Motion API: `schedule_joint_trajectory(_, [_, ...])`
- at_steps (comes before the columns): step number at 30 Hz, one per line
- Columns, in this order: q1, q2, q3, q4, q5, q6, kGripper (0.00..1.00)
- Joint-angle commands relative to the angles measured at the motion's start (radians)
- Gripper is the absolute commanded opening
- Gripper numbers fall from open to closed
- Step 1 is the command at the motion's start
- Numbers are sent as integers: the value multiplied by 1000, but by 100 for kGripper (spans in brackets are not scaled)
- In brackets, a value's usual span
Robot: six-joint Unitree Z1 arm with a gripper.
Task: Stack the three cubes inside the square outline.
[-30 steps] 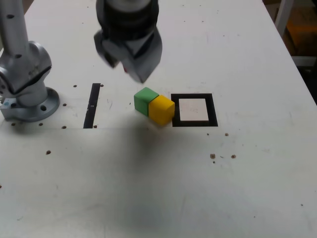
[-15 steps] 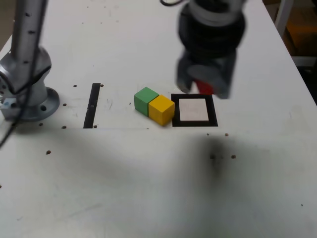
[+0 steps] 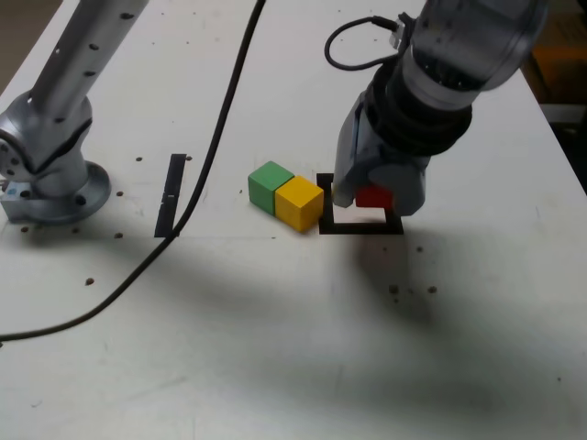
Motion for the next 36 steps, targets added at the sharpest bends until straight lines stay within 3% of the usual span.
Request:
schedule_joint_trajectory(1, [14,-4,6,4,-13,5,28])
schedule_joint_trajectory(8, [67,-20,32,6,-31,30,28])
schedule_joint_trajectory(18, [100,-2,117,-75,-60,64,28])
schedule_joint_trajectory(26, [106,0,130,-89,-61,64,28])
schedule_joint_trajectory(36, [109,2,126,-90,-60,63,37])
